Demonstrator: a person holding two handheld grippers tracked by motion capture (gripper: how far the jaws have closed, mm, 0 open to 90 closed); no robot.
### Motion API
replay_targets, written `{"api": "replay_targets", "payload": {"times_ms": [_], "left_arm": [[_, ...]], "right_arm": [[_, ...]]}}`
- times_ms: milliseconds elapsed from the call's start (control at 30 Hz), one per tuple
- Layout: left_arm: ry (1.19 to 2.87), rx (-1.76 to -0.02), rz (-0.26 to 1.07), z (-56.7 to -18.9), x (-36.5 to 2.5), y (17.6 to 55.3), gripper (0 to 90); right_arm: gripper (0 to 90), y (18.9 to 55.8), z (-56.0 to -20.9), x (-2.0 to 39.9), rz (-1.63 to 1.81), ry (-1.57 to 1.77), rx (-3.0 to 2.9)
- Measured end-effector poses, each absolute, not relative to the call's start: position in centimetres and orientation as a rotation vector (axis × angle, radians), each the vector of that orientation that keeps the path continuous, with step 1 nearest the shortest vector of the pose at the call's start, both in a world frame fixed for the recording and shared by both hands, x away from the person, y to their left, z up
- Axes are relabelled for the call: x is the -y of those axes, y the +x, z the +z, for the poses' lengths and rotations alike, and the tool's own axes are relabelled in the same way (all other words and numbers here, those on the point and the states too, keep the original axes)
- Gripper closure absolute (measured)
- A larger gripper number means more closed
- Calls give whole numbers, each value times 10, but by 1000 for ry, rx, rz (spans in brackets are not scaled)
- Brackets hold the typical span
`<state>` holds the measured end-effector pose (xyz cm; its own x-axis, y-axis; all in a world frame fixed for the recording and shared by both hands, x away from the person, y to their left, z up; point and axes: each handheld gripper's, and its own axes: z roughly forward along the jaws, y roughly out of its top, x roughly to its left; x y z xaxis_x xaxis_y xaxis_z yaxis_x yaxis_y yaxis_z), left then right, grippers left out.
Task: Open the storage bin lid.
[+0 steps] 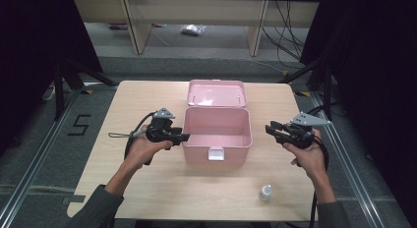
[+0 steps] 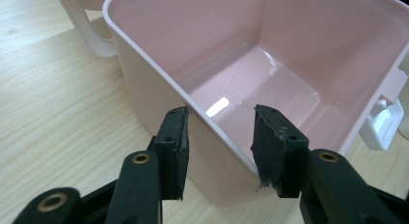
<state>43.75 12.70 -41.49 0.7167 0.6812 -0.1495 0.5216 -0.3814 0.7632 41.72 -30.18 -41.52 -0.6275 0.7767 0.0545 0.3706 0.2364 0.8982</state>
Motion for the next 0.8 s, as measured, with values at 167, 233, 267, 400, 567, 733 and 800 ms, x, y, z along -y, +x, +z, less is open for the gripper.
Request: {"api": "replay_targets", "payload": {"times_ms": [167, 233, 267, 400, 567, 733, 800], "left_arm": [[2071, -914, 235, -415, -127, 438, 563], [2071, -915, 235, -415, -127, 438, 563], [2071, -915, 235, -415, -127, 438, 563], [2074, -914, 235, -414, -127, 438, 563], [2079, -916, 233, -414, -127, 438, 564], [2080, -915, 232, -414, -127, 438, 564], [2082, -915, 232, -414, -127, 438, 564]], "right_arm": [[630, 400, -420, 313, 1340, 1050, -2107], [611, 391, -423, 315, 1344, 1089, -2110], [611, 391, -423, 315, 1344, 1089, -2110], [582, 374, -425, 323, 1351, 1103, -2095], [557, 358, -421, 325, 1353, 1087, -2107], [545, 341, -418, 322, 1326, 1084, -2140], [540, 333, -417, 321, 1312, 1086, -2163]]}}
